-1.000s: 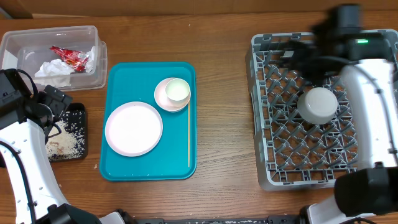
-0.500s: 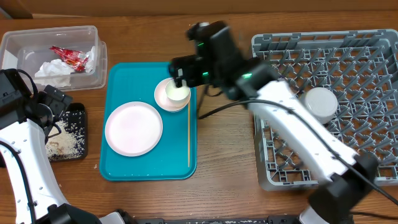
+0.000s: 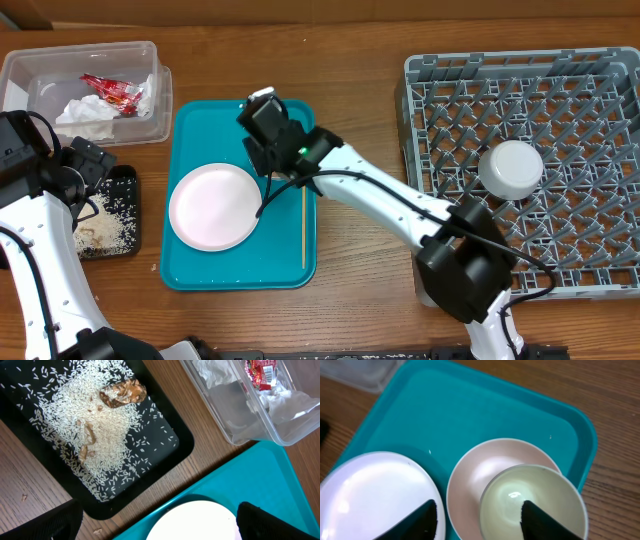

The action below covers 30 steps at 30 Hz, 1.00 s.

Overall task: Sort waste into correct bins and load items into the dishwasher
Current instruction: 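Reach the right gripper to the pale green cup and grasp it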

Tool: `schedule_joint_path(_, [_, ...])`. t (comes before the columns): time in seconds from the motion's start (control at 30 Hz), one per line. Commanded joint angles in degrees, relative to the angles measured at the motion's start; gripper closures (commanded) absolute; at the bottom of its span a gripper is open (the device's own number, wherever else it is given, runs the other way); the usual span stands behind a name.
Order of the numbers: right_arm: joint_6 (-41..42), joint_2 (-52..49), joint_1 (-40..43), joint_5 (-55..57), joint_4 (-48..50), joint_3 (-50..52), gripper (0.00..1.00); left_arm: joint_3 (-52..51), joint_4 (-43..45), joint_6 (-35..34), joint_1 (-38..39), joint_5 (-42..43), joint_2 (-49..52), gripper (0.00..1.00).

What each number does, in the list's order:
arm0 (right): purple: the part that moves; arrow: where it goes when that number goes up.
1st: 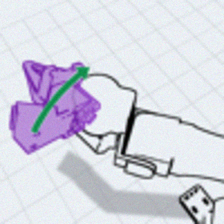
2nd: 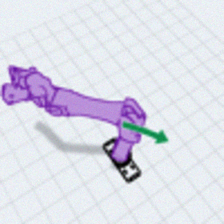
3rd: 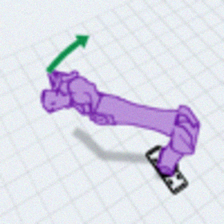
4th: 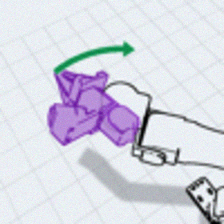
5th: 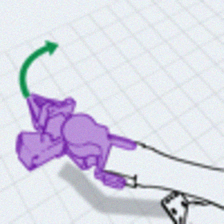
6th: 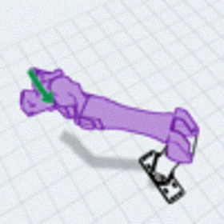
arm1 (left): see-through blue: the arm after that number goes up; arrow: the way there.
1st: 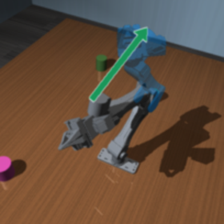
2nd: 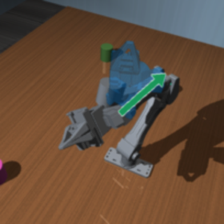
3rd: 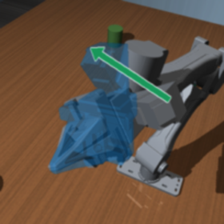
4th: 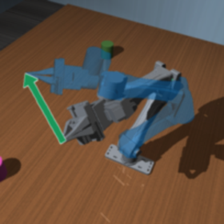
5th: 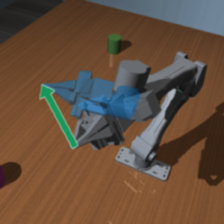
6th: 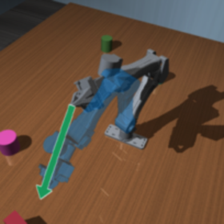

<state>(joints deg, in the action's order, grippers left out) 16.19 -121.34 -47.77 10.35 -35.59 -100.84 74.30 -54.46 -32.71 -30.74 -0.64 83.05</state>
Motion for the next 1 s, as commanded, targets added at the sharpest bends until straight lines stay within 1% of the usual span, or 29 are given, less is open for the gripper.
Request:
schedule_joint_path(0.0, [-0.13, -1.7, 0.15, 3.04, 0.37, 0.02, 0.57, 0.44, 0.07, -0.55, 0.02, 0.24, 0.11, 0.0])
schedule_joint_path(0.03, [-0.13, -1.84, 0.13, 3.02, 0.37, 0.02, 0.58, 0.44, 0.07, -0.55, 0.02, 0.24, 0.11, 0.0])
schedule_joint_path(0.3, [0.11, -2.12, -0.28, 2.91, -0.33, 0.02, 0.59, 0.44, 0.07, -0.52, 0.02, 0.24, 0.11, 0.0])
schedule_joint_path(0.43, [0.33, -2.29, -0.28, 2.89, -0.94, 0.39, 0.63, 0.44, 0.07, -0.55, 0.02, 0.24, 0.11, 0.0])
schedule_joint_path(0.7, [0.31, -2.34, -0.87, 1.57, -0.87, 0.92, 0.63, 0.44, 0.07, -0.55, 0.02, 0.24, 0.11, 0.0])
schedule_joint_path(0.97, [0.31, -2.51, -2.36, 3.06, 0.0, 1.57, 0.63, 0.44, 0.09, -0.55, 0.02, 0.24, 0.11, 0.0])
